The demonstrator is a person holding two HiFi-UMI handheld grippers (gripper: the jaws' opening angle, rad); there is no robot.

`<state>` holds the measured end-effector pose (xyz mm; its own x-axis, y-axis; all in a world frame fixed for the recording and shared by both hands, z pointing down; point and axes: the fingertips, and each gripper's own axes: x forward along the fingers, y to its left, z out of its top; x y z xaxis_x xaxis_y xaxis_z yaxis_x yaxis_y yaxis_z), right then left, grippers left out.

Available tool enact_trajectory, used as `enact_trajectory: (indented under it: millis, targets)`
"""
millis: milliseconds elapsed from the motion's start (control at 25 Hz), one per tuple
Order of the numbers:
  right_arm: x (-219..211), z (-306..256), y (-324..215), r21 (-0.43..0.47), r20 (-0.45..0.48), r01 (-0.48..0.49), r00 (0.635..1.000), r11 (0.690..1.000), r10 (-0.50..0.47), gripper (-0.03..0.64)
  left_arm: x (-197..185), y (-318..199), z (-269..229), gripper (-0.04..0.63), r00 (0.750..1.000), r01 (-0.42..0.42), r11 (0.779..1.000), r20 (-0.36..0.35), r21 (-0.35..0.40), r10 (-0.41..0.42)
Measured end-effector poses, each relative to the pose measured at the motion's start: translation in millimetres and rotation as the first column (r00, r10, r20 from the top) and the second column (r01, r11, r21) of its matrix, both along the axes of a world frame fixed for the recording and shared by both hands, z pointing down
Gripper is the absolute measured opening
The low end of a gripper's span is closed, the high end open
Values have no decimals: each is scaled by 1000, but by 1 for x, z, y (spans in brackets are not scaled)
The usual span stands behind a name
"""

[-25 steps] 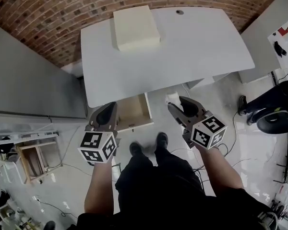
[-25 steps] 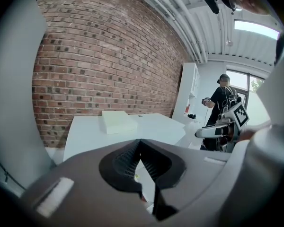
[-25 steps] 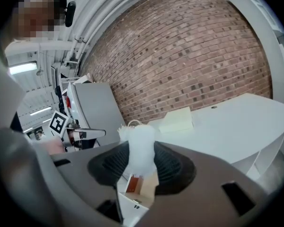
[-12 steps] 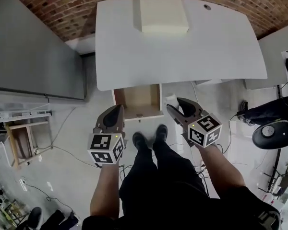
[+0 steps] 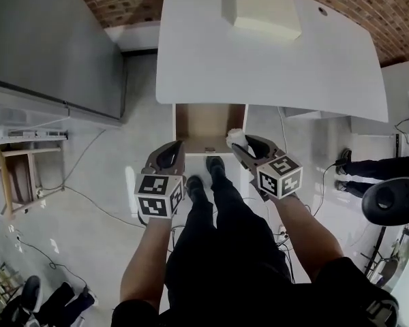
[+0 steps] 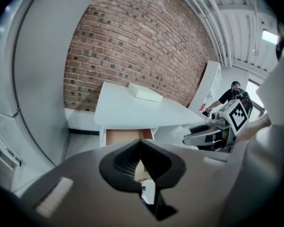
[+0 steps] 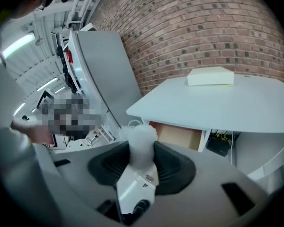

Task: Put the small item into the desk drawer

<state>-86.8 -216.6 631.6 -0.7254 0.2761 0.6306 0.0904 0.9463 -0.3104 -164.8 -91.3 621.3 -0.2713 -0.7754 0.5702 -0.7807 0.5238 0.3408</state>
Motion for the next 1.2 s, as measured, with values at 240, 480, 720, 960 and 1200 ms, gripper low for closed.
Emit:
enact_trajectory:
  millis: [240,480,720,960,1200]
  targets:
    - [-29,49,6,1,-17,42,999,999,-42,152,0,-2,45,12,999,11,1000,-37,-28,-12]
    - [-47,109,-1,42,-66,119,991,992,-116,152,-14,-5,86,12,997,42,998,-59,-54,-45]
    - [-69,170,-15,72,-130,148,982,986,-138,150,-26,-7,119,12,996,46,996,-73,-80,-52]
    - [-88,211,-6,114,-173,222,964,968,-201,152,-34,-8,144,12,994,65,994,-81,-92,-73]
    - [-107,245,5,251,-230,365,922,897,-311,152,-32,-2,152,12,990,96,991,-96,-88,-104]
